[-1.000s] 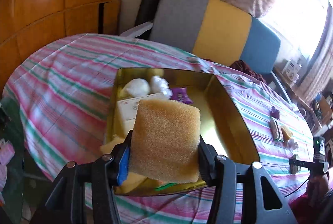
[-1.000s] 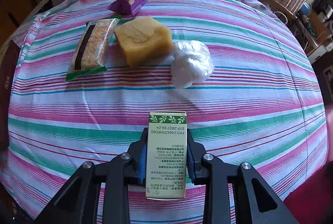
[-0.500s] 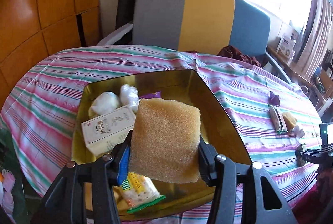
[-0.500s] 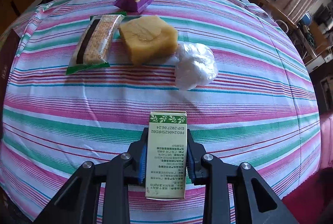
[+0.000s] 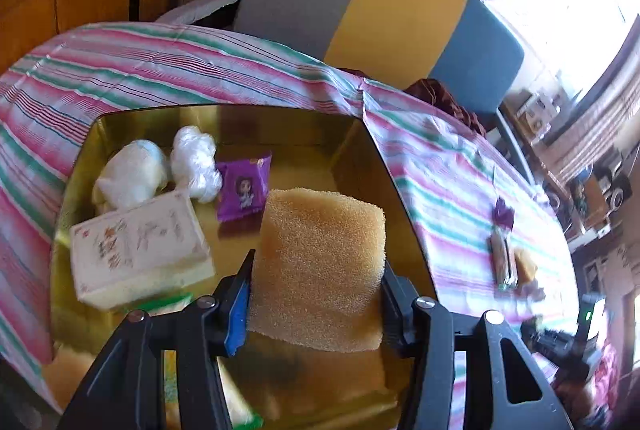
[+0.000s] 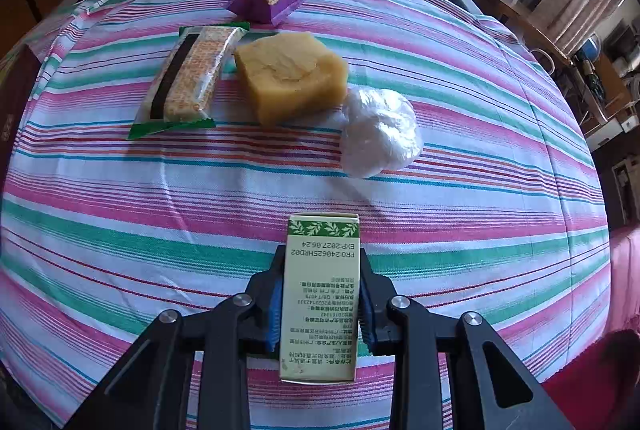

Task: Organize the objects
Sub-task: 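Lower the yellow sponge into the gold tray and open the left tool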

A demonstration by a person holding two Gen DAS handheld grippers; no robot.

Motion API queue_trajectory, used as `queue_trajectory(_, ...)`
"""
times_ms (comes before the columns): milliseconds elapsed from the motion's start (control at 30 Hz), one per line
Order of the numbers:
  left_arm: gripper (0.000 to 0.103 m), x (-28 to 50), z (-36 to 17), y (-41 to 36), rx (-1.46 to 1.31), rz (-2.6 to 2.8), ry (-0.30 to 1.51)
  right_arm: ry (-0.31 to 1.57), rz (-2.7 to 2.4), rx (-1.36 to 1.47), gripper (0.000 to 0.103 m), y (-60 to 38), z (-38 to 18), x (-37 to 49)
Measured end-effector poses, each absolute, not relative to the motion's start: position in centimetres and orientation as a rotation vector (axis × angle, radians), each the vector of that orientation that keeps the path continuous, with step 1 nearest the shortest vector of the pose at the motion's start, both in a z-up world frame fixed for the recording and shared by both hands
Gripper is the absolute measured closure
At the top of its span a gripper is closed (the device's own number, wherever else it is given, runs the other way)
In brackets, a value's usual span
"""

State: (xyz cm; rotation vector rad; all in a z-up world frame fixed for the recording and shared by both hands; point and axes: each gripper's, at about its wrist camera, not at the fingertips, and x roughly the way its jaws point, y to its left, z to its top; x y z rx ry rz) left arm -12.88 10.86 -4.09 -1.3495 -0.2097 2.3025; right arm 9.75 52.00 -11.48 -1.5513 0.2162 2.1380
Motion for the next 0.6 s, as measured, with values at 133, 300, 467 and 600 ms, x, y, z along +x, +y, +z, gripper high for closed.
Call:
queue_trajectory(133, 0.05, -15.6, -4.7, 12.3, -1.357, 2.323, -0.221, 0.21, 2.142, -1.551, 0.072, 52.1, -11.5, 9.6)
queue_trajectory(300, 0.05, -19.4, -6.6, 13.9, -1.444, 2.309, -0.298, 0.205, 2.145, -1.551, 0.072, 52.3, -11.5, 9.5)
queue_trajectory(467, 0.049, -22.0, -8.6, 15.3, -1.517, 2.306, -0.299, 0.196, 2.149, -1.549, 0.072, 52.2, -11.5, 9.4)
queue_trajectory(600, 0.047, -22.9, -9.0, 15.9, -1.526, 2.336, -0.223, 0.195, 2.15, -1.549, 0.072, 52.2, -11.4, 9.4)
